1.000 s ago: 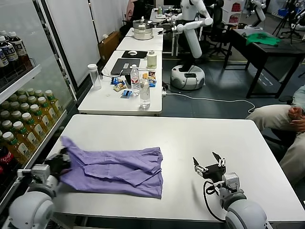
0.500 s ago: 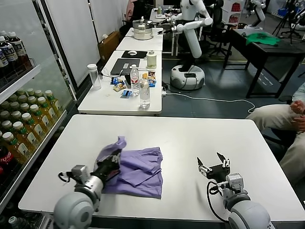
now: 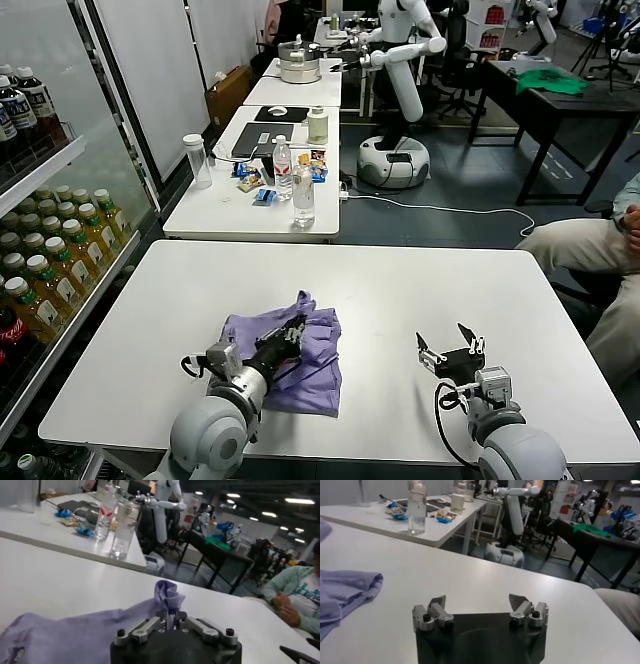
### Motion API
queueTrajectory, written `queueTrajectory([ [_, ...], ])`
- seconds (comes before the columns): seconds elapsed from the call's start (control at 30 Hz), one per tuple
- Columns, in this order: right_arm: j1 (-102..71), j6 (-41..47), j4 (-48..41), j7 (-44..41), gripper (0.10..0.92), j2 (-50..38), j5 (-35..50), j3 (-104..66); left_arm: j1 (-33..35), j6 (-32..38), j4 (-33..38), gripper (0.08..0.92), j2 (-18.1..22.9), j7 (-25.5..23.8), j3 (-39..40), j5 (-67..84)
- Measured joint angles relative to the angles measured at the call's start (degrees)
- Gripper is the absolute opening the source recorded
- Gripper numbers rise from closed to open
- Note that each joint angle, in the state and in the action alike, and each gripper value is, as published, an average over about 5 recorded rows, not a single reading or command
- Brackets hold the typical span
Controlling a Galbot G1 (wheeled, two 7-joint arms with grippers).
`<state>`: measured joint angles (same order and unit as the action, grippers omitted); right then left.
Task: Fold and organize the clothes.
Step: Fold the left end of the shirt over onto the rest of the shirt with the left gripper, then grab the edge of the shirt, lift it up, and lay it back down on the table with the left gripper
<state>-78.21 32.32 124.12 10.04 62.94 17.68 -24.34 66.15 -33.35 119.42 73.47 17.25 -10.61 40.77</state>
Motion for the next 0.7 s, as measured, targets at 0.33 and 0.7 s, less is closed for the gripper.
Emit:
queueTrajectory([
  [0.33,0.88,-0.06,-0.59,-0.26,0.823,0.46,-0.09,0.39,2.27,1.21,3.61,0.583,-4.55,-0.31,-6.52,0.96],
  [0.7,0.9,-0.1,-0.74,-0.4,0.823,0.76,-1.01,1.1,7.71,0.55,-4.3,0.819,-7.7,-1.63,-13.02,-5.32],
])
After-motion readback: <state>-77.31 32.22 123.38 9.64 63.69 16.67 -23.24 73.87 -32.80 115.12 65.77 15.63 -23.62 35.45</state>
